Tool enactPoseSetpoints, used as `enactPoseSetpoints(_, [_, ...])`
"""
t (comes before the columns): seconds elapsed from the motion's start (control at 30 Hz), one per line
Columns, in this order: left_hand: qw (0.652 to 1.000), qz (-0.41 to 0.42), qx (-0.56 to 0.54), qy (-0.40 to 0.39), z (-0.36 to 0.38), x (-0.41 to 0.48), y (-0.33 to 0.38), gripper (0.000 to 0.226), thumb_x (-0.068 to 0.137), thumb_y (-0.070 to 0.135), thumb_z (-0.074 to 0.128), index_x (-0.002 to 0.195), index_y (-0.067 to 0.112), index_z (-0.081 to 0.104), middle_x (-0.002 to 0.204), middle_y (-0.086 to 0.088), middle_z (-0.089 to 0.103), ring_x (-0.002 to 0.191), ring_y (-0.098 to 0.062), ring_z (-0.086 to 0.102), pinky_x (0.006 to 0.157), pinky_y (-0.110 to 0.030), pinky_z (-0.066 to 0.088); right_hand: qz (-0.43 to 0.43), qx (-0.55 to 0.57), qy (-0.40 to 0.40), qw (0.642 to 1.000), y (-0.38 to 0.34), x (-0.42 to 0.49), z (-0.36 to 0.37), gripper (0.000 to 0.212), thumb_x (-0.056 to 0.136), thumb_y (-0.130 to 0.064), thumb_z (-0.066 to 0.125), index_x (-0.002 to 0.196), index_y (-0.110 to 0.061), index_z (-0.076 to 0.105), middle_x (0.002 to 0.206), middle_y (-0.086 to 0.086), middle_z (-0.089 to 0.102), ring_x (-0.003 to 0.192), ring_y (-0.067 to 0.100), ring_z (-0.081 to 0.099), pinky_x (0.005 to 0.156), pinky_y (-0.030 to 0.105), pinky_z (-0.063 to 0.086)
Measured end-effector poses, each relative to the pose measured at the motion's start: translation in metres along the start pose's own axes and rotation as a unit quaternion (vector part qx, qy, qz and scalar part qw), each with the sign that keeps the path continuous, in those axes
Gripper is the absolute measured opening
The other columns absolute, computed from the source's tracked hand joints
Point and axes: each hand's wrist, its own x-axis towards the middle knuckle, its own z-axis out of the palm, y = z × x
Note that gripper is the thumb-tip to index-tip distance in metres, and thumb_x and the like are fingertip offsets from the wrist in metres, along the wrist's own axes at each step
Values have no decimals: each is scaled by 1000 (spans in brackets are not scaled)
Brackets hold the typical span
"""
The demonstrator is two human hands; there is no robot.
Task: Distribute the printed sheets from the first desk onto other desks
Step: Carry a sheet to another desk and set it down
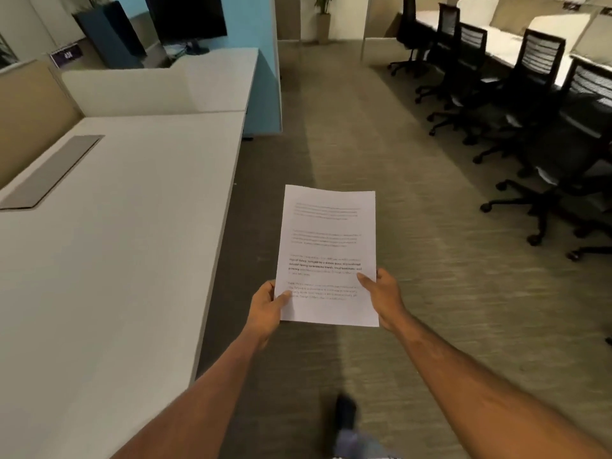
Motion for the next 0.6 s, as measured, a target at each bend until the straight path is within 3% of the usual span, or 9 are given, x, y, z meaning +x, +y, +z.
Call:
enactPoseSetpoints(0.17, [1000, 18, 16, 14, 8, 126, 34, 13, 98, 20, 58, 110, 23, 58, 114, 5, 68, 103, -16, 66, 81, -32, 59, -18, 4, -14, 1000, -24, 134, 31, 22, 94, -8, 63, 116, -8, 63, 110, 9, 72, 95, 25, 71, 81, 41, 59])
enactPoseSetpoints(0.27, [999, 20, 46, 20, 11, 197, 65, 11, 97, 21, 59, 107, 27, 57, 112, 7, 67, 101, -15, 66, 75, -26, 57, -22, 9, -28, 999, -49, 209, 50, 17, 93, -6, 63, 109, -12, 65, 109, 10, 72, 91, 22, 71, 77, 36, 59])
enactPoseSetpoints(0.43, [994, 46, 85, 42, 6, 317, 134, 12, 93, 26, 65, 104, 25, 59, 106, 8, 70, 89, -10, 71, 63, -19, 55, -28, -22, -74, 997, -103, 328, 79, 22, 93, -4, 63, 113, -11, 65, 113, 10, 71, 97, 24, 70, 89, 41, 56])
enactPoseSetpoints(0.6, [994, 57, 50, 80, 7, 426, 174, 11, 93, 26, 65, 104, 25, 61, 104, 9, 72, 87, -8, 72, 63, -19, 57, -18, -41, -93, 995, -131, 431, 113, 24, 93, -4, 62, 117, -5, 63, 113, 11, 71, 101, 28, 70, 90, 44, 56])
